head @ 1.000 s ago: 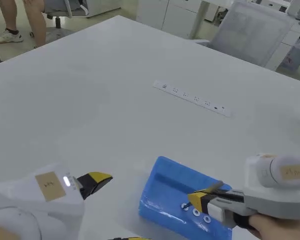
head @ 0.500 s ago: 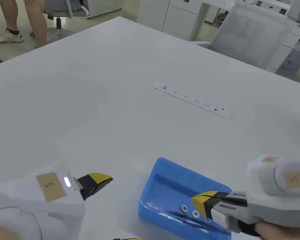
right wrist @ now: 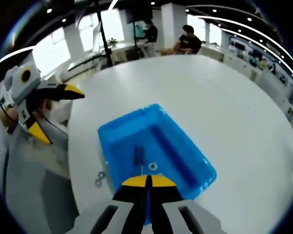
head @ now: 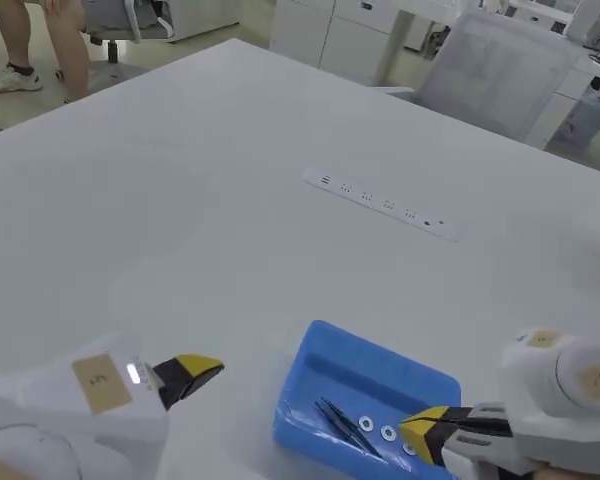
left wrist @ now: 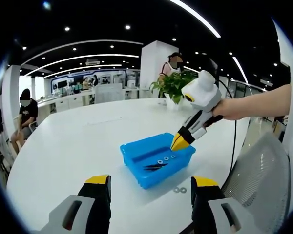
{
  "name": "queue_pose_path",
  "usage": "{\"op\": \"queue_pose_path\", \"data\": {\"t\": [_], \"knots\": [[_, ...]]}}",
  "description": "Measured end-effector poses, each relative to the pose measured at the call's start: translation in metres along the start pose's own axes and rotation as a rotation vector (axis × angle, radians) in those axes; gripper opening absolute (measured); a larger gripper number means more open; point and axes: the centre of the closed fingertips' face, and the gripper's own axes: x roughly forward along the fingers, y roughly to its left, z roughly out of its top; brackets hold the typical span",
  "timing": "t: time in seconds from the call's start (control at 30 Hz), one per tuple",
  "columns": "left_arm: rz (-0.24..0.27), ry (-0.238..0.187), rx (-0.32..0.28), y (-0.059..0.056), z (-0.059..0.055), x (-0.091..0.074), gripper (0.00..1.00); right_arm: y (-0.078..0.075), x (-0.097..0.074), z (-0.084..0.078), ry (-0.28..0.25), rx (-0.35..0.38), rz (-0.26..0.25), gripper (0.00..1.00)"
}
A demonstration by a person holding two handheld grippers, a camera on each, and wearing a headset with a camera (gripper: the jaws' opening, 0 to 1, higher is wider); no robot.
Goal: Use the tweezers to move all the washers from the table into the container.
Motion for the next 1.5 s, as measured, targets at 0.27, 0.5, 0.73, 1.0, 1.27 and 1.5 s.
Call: {"op": "queue_pose_path", "data": {"t": [0.27, 0.5, 0.73, 1.0, 1.27, 1.5], "knots": [[0.003, 0.003, -0.002, 0.0, 0.0, 0.0, 0.66, 0.011, 0.019, -0.01, 0.128, -0.125, 0.094, 0.0], [0.013, -0.001, -0.008, 0.002, 0.001, -0.001, 0.66, 0.011, 0.027, -0.009, 0.169, -0.176, 0.16, 0.01], [0.02, 0.002, -0.012, 0.004, 0.0, -0.001, 0.66, 0.009, 0.033, -0.02, 0.246, -0.284, 0.162, 0.0], [0.016, 0.009, -0.008, 0.003, 0.0, 0.0, 0.66, 0.007, 0.033, -0.02, 0.256, -0.269, 0.146, 0.0], [0.012, 0.018, 0.001, 0.001, -0.002, 0.0, 0.66, 0.009, 0.04, -0.012, 0.256, -0.394, 0.099, 0.0], [0.019, 0.018, -0.002, 0.004, -0.003, 0.0, 0.66, 0.008, 0.027, 0.001, 0.196, -0.39, 0.058, 0.0]]}}
